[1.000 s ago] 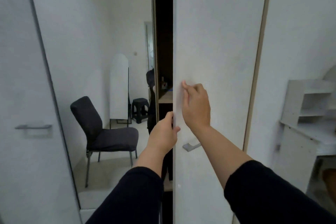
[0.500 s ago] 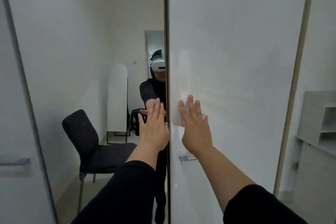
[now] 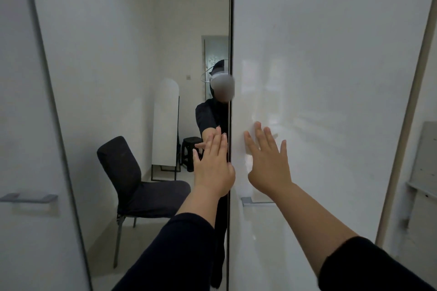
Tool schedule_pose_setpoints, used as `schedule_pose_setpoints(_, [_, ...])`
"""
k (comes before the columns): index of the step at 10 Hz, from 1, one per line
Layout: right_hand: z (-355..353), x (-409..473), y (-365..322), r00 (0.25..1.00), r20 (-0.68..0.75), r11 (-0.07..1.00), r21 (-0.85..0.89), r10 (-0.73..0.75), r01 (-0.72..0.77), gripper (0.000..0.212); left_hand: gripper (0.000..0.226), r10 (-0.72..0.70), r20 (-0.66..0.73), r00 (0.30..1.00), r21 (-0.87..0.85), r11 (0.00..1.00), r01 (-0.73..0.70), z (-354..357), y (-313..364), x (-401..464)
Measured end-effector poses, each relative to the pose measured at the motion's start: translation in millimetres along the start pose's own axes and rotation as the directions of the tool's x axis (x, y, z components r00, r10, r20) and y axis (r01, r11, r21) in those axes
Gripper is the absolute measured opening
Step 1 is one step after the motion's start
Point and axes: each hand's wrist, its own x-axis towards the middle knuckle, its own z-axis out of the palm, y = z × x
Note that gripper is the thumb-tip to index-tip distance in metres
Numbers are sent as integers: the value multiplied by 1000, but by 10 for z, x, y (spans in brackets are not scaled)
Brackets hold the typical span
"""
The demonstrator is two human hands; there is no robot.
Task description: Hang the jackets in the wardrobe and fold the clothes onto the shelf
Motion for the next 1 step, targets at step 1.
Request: schedule_pose_setpoints(1, [40, -413, 66, 997, -51, 993, 97, -64, 68, 87, 67, 10, -85, 996, -63, 998, -16, 60, -31, -303])
